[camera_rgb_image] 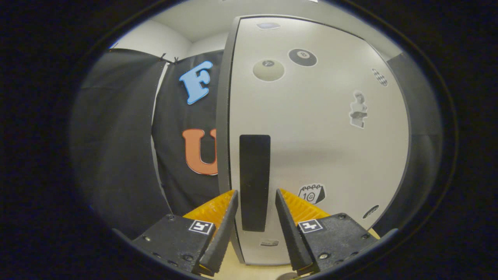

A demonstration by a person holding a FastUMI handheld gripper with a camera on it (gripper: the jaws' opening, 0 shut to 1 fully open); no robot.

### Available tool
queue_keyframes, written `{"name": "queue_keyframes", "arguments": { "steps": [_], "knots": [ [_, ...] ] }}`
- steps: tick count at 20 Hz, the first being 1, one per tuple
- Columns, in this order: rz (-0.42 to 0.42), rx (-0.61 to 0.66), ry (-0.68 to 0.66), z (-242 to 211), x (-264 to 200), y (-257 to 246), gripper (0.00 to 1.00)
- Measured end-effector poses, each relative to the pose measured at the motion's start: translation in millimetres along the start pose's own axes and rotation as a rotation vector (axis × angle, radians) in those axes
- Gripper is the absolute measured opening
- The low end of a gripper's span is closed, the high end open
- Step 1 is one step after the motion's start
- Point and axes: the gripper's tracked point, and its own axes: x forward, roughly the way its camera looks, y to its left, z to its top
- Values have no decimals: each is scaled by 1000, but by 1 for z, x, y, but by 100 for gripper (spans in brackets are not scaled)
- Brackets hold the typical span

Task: Open the shoe cabinet door, grab the shoes and put them into the shoe cabinet, then close the shoe cabinet door.

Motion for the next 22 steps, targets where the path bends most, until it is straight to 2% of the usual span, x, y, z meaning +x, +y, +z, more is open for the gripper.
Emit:
{"name": "queue_keyframes", "arguments": {
  "steps": [4, 8, 12, 18, 22],
  "knots": [
    [21, -9, 11, 3, -1, 1, 54],
    [81, -6, 52, -1, -4, 4, 33],
    [106, -13, 70, -1, -32, 6, 33],
    [238, -27, 72, -1, -74, 5, 32],
    [291, -44, 74, 0, -104, -3, 31]
  ]
}}
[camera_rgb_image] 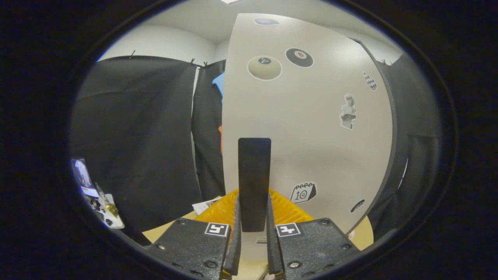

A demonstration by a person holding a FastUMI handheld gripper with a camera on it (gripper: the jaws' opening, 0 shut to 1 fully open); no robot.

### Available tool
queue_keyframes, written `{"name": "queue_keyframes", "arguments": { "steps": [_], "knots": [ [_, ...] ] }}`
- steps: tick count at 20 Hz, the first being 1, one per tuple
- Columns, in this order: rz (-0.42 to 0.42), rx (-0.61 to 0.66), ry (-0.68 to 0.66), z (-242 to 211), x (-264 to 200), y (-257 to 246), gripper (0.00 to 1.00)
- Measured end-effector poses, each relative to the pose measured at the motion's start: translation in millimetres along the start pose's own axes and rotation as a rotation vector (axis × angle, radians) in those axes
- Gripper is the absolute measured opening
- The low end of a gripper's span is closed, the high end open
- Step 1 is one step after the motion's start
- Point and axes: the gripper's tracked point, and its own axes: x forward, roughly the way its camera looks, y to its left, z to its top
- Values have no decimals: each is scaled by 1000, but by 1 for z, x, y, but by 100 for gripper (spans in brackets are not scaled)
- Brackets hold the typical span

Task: Open the shoe cabinet door, grab the shoes and put them into the shoe cabinet, then close the shoe cabinet door.

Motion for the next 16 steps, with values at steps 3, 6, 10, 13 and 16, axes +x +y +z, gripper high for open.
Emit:
{"name": "queue_keyframes", "arguments": {
  "steps": [3, 6, 10, 13, 16],
  "knots": [
    [33, -8, 3, -2, -18, -5, 30],
    [52, 3, 10, -5, -35, -11, 29],
    [27, 6, 13, -8, -58, -23, 28],
    [-19, 18, 13, -9, -74, -33, 27],
    [-72, 13, 13, -9, -87, -45, 27]
  ]
}}
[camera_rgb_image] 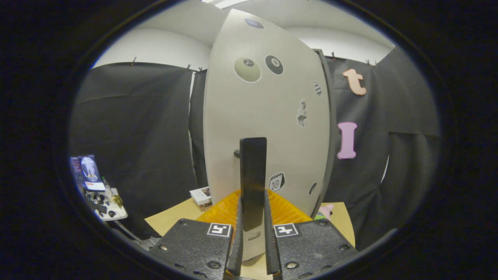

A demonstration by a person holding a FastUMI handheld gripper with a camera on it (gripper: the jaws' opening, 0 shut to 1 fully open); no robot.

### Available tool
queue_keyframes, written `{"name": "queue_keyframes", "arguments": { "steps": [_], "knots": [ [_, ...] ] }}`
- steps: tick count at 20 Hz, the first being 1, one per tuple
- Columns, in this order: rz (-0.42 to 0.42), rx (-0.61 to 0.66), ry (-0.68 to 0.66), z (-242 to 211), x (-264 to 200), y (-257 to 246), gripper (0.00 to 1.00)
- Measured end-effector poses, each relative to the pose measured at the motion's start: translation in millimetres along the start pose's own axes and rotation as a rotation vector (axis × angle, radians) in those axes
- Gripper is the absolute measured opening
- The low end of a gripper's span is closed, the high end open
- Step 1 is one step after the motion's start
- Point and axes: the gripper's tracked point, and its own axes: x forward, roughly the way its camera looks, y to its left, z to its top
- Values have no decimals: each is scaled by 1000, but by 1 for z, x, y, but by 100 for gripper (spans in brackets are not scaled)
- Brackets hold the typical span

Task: Open the shoe cabinet door, grab the shoes and put them into the shoe cabinet, then close the shoe cabinet door.

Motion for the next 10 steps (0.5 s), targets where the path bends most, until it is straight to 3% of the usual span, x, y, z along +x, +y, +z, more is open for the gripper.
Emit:
{"name": "queue_keyframes", "arguments": {
  "steps": [7, 10],
  "knots": [
    [-166, -53, 7, -2, -8, -31, 20],
    [-246, -105, -4, -1, -21, -65, 12]
  ]
}}
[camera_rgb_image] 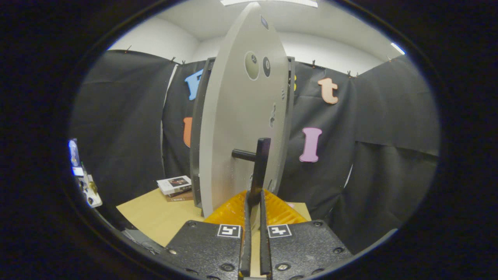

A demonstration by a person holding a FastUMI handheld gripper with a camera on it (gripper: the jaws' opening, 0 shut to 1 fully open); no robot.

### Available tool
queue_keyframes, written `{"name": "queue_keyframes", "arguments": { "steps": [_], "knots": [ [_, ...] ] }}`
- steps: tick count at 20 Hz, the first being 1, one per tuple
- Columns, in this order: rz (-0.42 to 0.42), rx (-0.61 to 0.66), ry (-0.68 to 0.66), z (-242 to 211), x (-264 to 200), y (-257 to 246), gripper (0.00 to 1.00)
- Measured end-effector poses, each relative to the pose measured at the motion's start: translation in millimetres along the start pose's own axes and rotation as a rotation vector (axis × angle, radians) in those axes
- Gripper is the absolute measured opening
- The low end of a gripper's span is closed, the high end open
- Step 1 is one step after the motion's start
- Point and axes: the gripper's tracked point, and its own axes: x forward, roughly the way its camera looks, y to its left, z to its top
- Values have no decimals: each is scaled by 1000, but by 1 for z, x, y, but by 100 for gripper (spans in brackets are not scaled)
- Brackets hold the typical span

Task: Open the shoe cabinet door, grab the shoes and put them into the shoe cabinet, then close the shoe cabinet door.

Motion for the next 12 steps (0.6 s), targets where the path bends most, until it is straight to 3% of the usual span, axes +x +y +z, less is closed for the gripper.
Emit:
{"name": "queue_keyframes", "arguments": {
  "steps": [4, 7, 12],
  "knots": [
    [-115, -7, -16, -6, -7, -66, 7],
    [-42, 69, -30, -11, -7, -77, 4],
    [-20, 28, -58, -11, -14, -84, 4]
  ]
}}
